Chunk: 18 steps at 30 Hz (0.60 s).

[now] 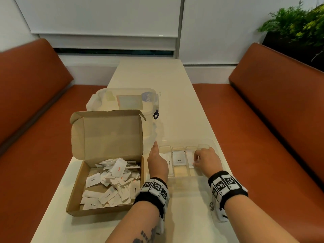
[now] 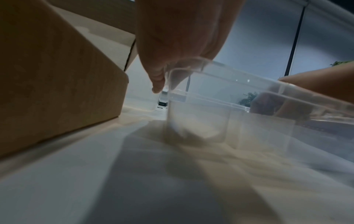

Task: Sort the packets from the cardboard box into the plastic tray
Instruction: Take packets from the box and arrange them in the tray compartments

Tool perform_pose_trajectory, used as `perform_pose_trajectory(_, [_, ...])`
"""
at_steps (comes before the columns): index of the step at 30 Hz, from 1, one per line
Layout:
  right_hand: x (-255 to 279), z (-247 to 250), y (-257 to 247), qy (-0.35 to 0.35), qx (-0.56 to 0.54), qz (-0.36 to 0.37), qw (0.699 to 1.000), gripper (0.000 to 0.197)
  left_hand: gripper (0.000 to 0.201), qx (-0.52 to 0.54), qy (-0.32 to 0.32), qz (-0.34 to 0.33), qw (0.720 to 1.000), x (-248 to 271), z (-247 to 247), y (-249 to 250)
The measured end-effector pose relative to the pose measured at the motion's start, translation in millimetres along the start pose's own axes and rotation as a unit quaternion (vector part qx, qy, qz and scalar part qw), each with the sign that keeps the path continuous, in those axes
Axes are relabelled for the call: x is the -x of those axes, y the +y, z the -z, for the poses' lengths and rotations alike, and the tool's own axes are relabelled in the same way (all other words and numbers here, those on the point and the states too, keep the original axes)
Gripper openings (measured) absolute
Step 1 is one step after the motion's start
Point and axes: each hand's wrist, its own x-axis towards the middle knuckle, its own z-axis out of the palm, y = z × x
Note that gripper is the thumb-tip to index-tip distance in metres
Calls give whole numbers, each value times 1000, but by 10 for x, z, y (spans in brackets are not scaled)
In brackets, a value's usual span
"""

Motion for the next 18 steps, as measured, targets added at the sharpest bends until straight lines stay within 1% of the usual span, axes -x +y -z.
perform_pose_trajectory(3, [-13,-9,6,-5,-2,-4,1000,3,72,1,-5,-4,1000,15,6,32])
perform_pose_trajectory(5, [-3,-7,-9,-3,-23,-11,1000,6,70,4,-14,-3,1000,29,27,53])
perform_pose_trajectory(7, [11,14,-70,33,-68,-12,997,12,61,6,-21,-10,1000,50,66,78])
perform_pose_trajectory(9, [21,67,-219,95,-115,4,989,11,47,-9,-14,-43,999,69,138,113])
perform_pose_trajectory(10, [30,102,-329,122,-134,14,983,10,40,-9,-1,-58,998,67,191,136])
perform_pose_trajectory(12, [77,162,-609,151,-164,43,974,8,27,6,35,-71,997,41,336,211])
perform_pose_trajectory(13, [118,177,-769,153,-179,64,970,7,22,8,53,-71,996,16,430,245])
perform_pose_trajectory(15, [220,157,-1101,136,-207,110,963,7,21,-20,68,-53,996,-74,651,270])
perform_pose_trajectory(16, [280,126,-1262,114,-219,132,960,8,24,-58,56,-32,996,-124,778,259])
perform_pose_trajectory(18, [406,17,-1557,57,-238,173,954,14,24,-153,10,25,988,-200,1044,209])
